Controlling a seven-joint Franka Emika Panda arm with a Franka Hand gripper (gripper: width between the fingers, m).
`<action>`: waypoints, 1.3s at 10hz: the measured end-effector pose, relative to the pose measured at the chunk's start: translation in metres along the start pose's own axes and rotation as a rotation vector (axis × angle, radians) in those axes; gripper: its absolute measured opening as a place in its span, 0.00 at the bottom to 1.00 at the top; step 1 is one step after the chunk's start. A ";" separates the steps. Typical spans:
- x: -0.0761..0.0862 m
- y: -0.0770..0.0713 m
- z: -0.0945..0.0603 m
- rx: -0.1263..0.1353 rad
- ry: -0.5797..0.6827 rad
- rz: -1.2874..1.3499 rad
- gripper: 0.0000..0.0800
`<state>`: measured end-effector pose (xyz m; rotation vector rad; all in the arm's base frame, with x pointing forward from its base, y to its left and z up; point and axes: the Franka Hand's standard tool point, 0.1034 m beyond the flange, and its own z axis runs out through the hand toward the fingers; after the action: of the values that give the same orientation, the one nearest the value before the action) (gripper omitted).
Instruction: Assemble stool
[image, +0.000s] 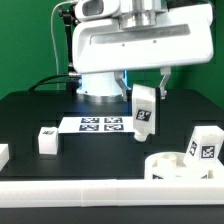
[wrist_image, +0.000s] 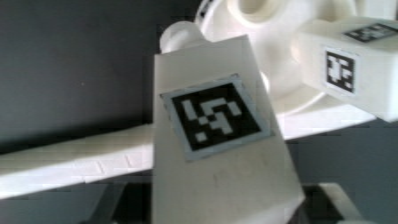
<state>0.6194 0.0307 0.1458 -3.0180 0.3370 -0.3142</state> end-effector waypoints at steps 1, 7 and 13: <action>0.000 0.001 0.001 -0.001 0.000 -0.002 0.41; 0.010 0.001 -0.013 0.003 -0.018 -0.009 0.41; 0.009 0.002 -0.009 0.001 -0.019 -0.009 0.41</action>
Offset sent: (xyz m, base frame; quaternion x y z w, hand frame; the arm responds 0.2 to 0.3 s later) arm 0.0000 0.0000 0.0000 0.0000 0.0000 0.0000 1.0000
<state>0.6254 0.0259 0.1562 -3.0200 0.3214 -0.2857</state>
